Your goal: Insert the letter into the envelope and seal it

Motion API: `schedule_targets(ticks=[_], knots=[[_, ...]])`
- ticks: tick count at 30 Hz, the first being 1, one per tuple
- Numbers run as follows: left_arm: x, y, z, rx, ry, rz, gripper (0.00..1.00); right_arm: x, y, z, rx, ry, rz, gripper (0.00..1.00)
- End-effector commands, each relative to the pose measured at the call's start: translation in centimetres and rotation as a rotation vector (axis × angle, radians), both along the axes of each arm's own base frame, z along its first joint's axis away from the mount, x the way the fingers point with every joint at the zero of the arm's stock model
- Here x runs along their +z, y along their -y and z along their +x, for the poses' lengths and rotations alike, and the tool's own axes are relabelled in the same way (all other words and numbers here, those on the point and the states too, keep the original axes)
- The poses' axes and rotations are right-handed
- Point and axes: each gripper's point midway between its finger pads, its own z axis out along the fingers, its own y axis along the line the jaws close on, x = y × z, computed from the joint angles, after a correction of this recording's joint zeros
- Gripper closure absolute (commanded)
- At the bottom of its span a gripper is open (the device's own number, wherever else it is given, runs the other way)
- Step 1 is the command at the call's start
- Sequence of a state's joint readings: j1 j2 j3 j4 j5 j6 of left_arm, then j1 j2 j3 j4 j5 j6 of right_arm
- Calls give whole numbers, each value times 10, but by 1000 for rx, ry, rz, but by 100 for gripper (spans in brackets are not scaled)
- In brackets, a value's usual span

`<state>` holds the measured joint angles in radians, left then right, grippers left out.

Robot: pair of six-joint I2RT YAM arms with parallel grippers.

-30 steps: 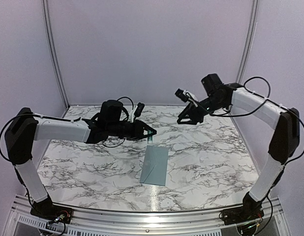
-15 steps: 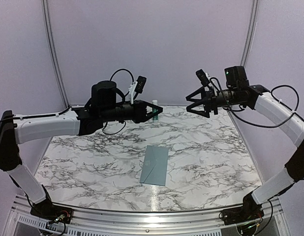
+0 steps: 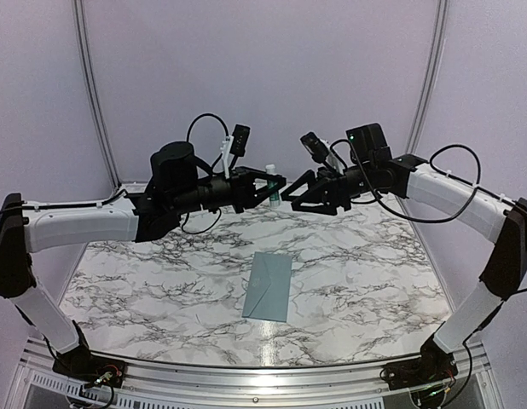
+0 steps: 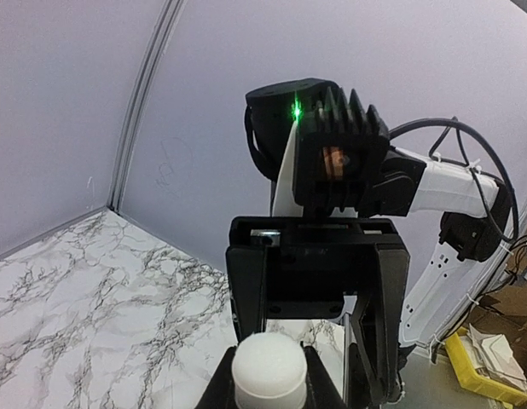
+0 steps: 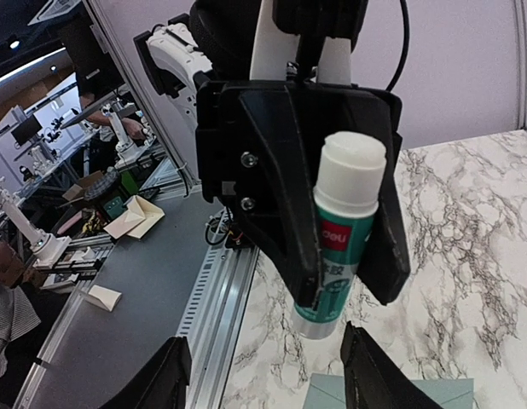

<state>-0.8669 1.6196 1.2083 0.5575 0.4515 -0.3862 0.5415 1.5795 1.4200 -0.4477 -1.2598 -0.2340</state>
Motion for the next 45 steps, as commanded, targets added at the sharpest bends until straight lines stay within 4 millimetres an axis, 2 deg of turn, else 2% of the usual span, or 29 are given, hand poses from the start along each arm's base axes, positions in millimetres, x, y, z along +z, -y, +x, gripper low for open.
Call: schedule_targets(ticks=[1, 7, 14, 19, 24, 35, 37, 39, 41, 45], knots=[[37, -8, -11, -16, 68, -109, 98, 19, -11, -13, 82, -26, 65, 44], [35, -9, -11, -18, 65, -116, 98, 15, -18, -13, 100, -57, 61, 48], [35, -8, -12, -24, 59, -129, 98, 6, -24, -2, 54, -85, 36, 49], [37, -8, -12, -29, 60, -138, 98, 3, -28, 0, 59, -104, 32, 55], [35, -7, -12, -28, 59, -138, 98, 0, -30, 0, 58, -118, 25, 57], [30, -4, -9, -31, 37, -137, 97, 1, -31, 0, 72, -142, 33, 78], [29, -5, -8, -23, 33, -136, 93, 1, -31, 0, 77, -145, 35, 84], [27, -6, -5, -9, 24, -136, 86, 3, -31, -1, 83, -147, 41, 90], [26, -8, -4, 10, 17, -137, 77, 5, -31, -1, 81, -141, 46, 92], [26, -14, -4, 30, 18, -137, 68, 5, -30, 2, 74, -144, 45, 93]])
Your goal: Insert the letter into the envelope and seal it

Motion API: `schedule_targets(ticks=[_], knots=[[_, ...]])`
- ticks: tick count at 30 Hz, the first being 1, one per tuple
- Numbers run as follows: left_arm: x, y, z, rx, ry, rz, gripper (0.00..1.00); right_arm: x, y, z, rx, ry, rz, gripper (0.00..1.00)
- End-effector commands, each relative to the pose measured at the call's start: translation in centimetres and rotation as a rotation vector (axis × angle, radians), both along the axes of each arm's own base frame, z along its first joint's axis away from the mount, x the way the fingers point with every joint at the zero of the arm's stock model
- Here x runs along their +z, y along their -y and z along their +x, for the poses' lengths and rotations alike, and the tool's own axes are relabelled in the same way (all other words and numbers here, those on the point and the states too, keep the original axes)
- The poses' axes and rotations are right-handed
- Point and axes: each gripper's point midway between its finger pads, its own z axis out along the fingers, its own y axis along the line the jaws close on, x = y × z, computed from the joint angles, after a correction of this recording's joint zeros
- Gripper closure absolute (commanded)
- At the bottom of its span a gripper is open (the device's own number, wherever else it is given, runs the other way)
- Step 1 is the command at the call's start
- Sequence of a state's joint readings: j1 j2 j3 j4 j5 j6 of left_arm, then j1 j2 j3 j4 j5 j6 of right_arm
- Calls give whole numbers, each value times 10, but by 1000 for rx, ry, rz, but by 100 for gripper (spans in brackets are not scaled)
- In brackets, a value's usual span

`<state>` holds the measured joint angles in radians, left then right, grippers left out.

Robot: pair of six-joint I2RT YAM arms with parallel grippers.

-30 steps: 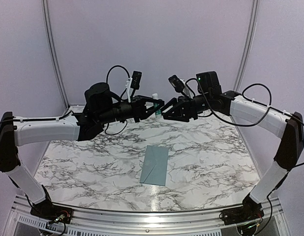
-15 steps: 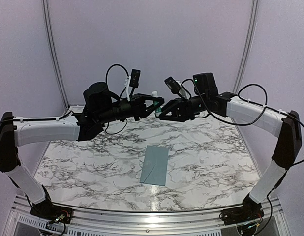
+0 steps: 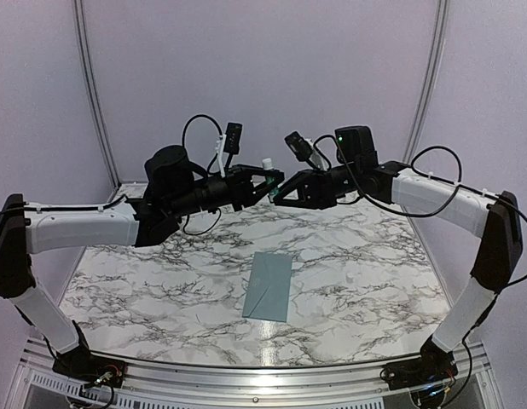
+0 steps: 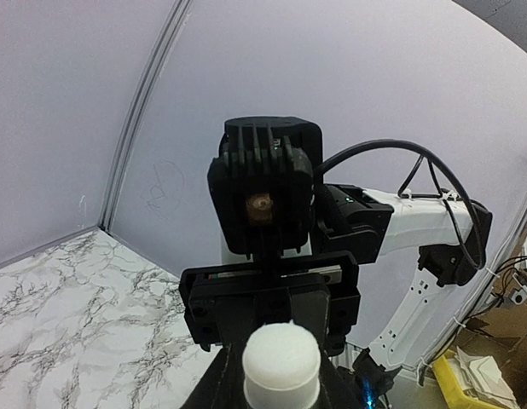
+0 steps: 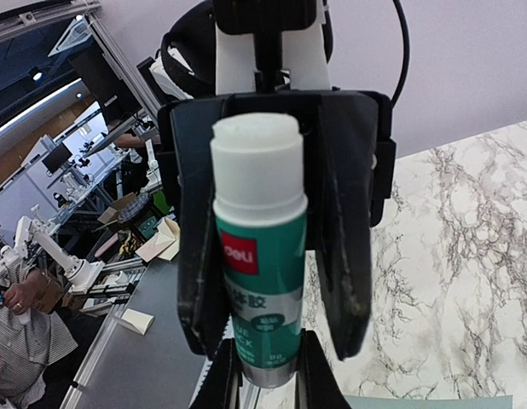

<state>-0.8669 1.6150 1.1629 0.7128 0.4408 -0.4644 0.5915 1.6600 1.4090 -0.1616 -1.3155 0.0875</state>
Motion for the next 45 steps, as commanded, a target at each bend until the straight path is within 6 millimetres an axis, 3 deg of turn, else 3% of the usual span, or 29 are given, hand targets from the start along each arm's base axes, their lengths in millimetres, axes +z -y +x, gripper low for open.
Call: schedule_targets(ticks=[1, 5, 11, 13, 17, 19, 23, 26, 29, 32, 35, 38, 41, 45], knots=[[10, -10, -3, 29, 21, -30, 67, 4, -2, 1, 15, 7, 19, 93], [8, -13, -6, 30, 17, -27, 65, 3, -2, 2, 13, 5, 19, 93], [10, -14, -6, 32, 11, -32, 72, 0, -2, 3, 7, 1, 14, 93], [10, -15, -5, 37, 6, -34, 75, 1, -2, 3, 5, 4, 14, 93], [9, -14, -3, 42, -4, -36, 93, 0, -2, 6, -33, 32, 1, 94], [7, -14, 2, 60, -23, -39, 100, -2, -3, 18, -122, 91, -38, 94], [2, -8, 16, 130, -64, -51, 100, -17, 7, 79, -550, 277, -267, 92], [-3, -4, 29, 204, -98, -59, 100, -28, 13, 97, -680, 256, -354, 99], [-5, -7, 41, 271, -129, -74, 100, -31, 4, 86, -633, 208, -330, 94], [-5, -16, 44, 309, -120, -72, 100, -15, 1, 61, -477, 169, -232, 71], [-2, -19, 36, 278, -81, -58, 100, 6, 17, 45, -371, 217, -142, 52], [1, -14, 21, 147, -32, -37, 100, 14, 37, 36, -302, 278, -91, 41], [3, -7, 1, 6, 17, -21, 100, 10, 45, 27, -200, 247, -66, 41], [8, -1, -13, -90, 54, -26, 100, -3, 42, 11, -46, 139, -35, 45]])
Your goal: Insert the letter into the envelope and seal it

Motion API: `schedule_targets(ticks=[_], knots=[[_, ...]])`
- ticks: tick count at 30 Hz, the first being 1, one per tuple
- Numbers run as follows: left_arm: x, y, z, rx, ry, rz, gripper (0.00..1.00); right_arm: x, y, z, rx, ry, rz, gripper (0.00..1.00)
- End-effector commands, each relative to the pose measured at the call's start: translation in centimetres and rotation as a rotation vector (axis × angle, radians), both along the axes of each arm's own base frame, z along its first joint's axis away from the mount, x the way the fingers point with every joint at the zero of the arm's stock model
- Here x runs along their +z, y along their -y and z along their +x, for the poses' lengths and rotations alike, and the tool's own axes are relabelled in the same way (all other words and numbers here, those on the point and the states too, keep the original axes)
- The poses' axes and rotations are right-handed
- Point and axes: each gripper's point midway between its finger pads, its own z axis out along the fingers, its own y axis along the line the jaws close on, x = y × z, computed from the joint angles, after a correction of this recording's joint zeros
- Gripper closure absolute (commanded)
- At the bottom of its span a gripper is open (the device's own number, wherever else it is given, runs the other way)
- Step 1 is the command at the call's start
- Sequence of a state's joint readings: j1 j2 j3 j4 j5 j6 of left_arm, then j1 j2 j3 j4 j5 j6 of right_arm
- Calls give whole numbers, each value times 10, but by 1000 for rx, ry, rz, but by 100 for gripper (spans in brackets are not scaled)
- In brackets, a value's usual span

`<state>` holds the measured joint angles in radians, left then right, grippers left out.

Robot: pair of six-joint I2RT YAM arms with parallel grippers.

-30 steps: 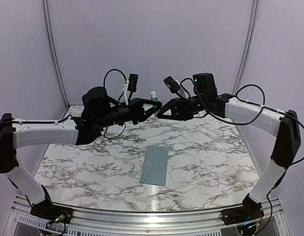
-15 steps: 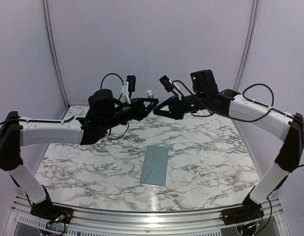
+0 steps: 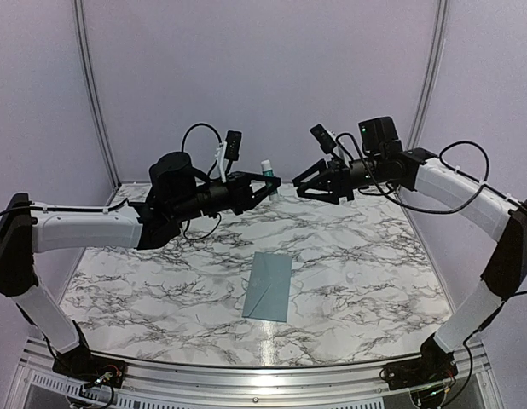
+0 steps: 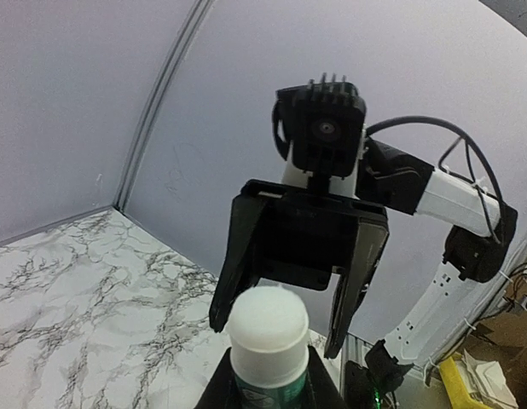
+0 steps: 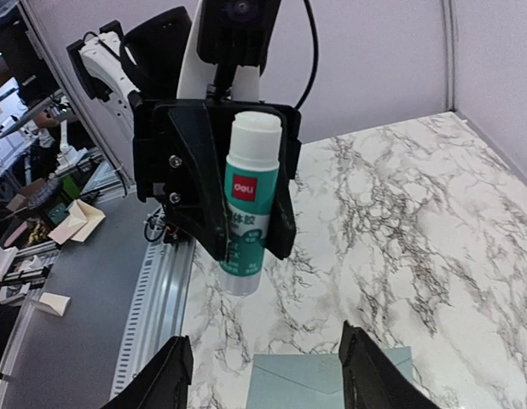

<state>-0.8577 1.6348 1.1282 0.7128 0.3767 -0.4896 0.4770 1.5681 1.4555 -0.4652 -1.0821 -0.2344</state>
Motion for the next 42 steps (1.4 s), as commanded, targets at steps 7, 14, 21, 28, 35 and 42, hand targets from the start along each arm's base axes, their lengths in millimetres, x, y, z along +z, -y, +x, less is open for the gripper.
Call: schedule_targets(ticks=[7, 14, 21, 28, 35, 42], knots=[[35, 5, -36, -208, 124, -85, 100, -1, -18, -50, 351, -156, 114, 44], [32, 9, -34, -219, 101, -98, 100, 8, -29, -65, 423, -181, 147, 45], [29, 11, -32, -220, 88, -100, 100, 9, -33, -65, 426, -213, 150, 57], [26, 11, -29, -205, 83, -100, 100, 7, -35, -60, 413, -255, 144, 85], [3, 6, 6, 30, -21, -101, 100, 11, -30, -21, 187, -153, 97, 95], [-29, -10, 58, 621, -156, -109, 100, -31, 12, 87, -553, 164, -256, 95]])
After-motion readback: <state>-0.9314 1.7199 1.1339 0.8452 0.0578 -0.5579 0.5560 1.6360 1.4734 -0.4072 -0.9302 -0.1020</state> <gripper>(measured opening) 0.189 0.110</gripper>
